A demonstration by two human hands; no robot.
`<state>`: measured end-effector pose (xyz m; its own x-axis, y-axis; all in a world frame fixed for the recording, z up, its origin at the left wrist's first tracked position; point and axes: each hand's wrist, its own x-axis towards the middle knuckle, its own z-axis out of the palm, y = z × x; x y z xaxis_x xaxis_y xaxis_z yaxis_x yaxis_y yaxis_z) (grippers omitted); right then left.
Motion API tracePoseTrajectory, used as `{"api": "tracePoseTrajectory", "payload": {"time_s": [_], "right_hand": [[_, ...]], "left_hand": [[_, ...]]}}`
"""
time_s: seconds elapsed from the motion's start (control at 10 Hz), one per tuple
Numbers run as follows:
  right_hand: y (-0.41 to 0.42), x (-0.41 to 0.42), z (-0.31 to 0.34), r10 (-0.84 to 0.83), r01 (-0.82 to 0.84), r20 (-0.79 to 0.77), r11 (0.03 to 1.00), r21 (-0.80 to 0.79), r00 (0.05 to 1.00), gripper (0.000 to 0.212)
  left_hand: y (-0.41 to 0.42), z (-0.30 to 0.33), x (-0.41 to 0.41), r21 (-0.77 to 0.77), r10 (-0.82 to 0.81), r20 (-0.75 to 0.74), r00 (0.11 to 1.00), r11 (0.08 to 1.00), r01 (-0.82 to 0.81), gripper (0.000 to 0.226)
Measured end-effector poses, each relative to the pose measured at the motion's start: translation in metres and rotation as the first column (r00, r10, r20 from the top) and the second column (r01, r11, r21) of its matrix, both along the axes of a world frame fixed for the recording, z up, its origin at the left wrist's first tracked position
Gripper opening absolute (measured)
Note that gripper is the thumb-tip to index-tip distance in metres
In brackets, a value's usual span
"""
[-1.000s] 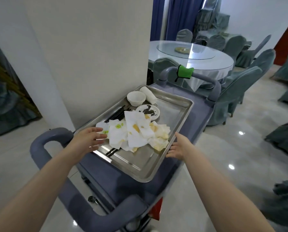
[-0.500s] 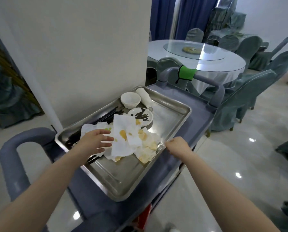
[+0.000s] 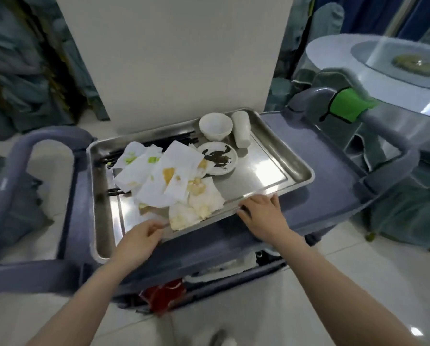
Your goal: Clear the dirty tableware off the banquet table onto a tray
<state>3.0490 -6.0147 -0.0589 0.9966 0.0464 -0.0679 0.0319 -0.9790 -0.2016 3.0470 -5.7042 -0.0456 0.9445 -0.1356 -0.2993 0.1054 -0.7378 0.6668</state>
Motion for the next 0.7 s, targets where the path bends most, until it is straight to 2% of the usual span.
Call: {"api": "tracePoseTrajectory", "payload": {"time_s": [0.1, 0.2, 0.4, 0.5, 0.6, 0.7], "right_hand": [[-0.006, -0.01, -0.004, 0.009, -0.009, 0.022, 1.0, 0.009, 1.0, 0.034], [-0.011, -0.033, -0.009, -0.014, 0.01, 0.081, 0.999, 0.047, 0.997, 0.033], [-0.009, -0.068, -0.008, -0.059, 0.046, 0.159, 0.995, 0.086, 0.986, 0.032], [-0.006, -0.082, -0.004, -0.054, 0.045, 0.132, 0.997, 0.07, 0.99, 0.031], [-0.002, -0.091, 0.001, -0.043, 0.039, 0.093, 0.998, 0.04, 0.995, 0.031], [0.001, -0.089, 0.011, -0.064, 0.058, 0.061, 0.994, 0.095, 0.996, 0.03]], "left_hand": [[-0.004, -0.013, -0.032, 0.258, -0.07, 0.145, 0.987, 0.966, 0.031, 0.024], [-0.011, -0.02, -0.054, 0.333, -0.129, 0.242, 0.962, 0.942, 0.043, 0.025], [-0.003, -0.03, -0.081, 0.32, -0.152, 0.313, 0.937, 0.946, 0.046, 0.026], [-0.001, -0.025, -0.09, 0.325, -0.147, 0.345, 0.927, 0.945, 0.029, 0.024], [0.001, -0.023, -0.098, 0.339, -0.157, 0.31, 0.938, 0.94, 0.045, 0.021], [0.001, -0.011, -0.096, 0.219, -0.093, 0.25, 0.964, 0.975, 0.037, 0.02]]}}
